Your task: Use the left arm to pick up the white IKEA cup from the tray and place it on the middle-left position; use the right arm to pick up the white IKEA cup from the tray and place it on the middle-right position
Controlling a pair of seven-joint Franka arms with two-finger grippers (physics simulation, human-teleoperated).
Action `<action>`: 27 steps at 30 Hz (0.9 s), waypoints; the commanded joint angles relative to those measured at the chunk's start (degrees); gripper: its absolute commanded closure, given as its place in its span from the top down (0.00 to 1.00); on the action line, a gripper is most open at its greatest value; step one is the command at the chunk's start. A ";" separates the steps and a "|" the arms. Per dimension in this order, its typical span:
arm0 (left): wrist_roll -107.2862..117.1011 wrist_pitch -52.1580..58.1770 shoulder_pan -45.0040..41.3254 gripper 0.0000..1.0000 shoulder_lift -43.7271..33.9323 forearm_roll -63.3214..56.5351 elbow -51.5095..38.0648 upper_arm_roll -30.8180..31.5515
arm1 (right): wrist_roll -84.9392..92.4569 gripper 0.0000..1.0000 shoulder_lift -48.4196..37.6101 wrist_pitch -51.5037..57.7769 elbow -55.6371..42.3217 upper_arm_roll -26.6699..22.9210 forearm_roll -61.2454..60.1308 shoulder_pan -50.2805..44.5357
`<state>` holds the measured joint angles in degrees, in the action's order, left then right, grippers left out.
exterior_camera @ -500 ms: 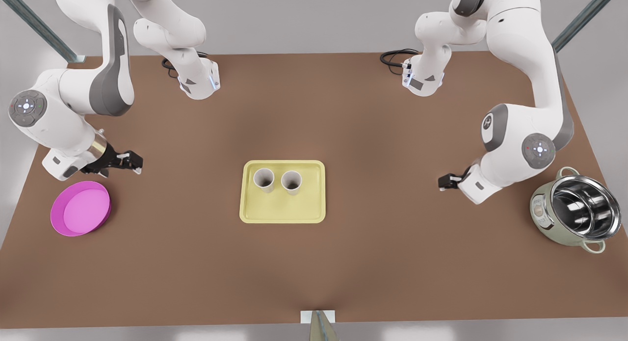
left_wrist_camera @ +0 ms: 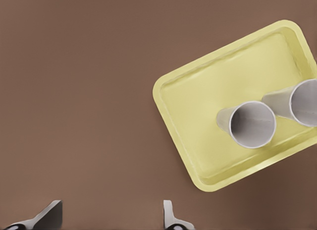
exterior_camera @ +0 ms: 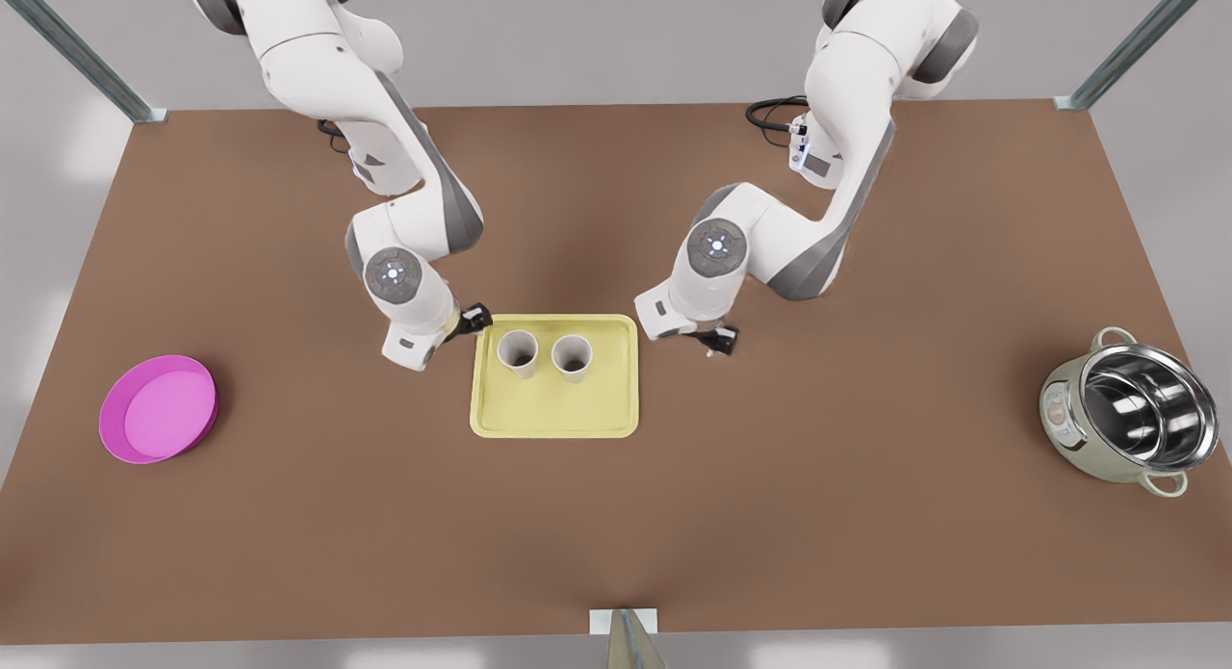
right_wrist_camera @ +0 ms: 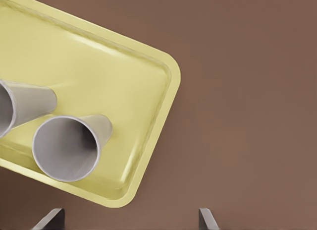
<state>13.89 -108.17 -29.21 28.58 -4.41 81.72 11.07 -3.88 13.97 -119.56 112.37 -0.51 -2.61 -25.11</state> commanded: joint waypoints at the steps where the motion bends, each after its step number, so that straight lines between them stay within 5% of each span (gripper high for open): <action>1: 33.48 -7.66 -2.34 1.00 1.92 -1.83 -0.77 0.09 | -23.54 1.00 0.45 -15.44 3.46 -0.02 -0.29 0.06; 10: 38.84 -16.19 -5.94 1.00 14.31 -3.59 -11.94 -0.53 | -24.59 1.00 5.02 -18.16 3.03 3.05 -4.25 0.06; 22: 40.69 -16.28 -9.28 1.00 17.83 -8.60 -8.25 -0.53 | -23.80 1.00 8.09 -17.20 5.14 3.58 -4.25 -0.55; 27: 41.04 -18.74 -10.34 1.00 19.15 -8.51 -8.25 -0.53 | -22.57 0.63 9.59 -17.20 5.58 4.46 -4.25 -0.55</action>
<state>44.84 -125.31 -39.46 47.71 -12.68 73.51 10.61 -22.49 23.33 -136.73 118.00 3.85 -6.80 -25.67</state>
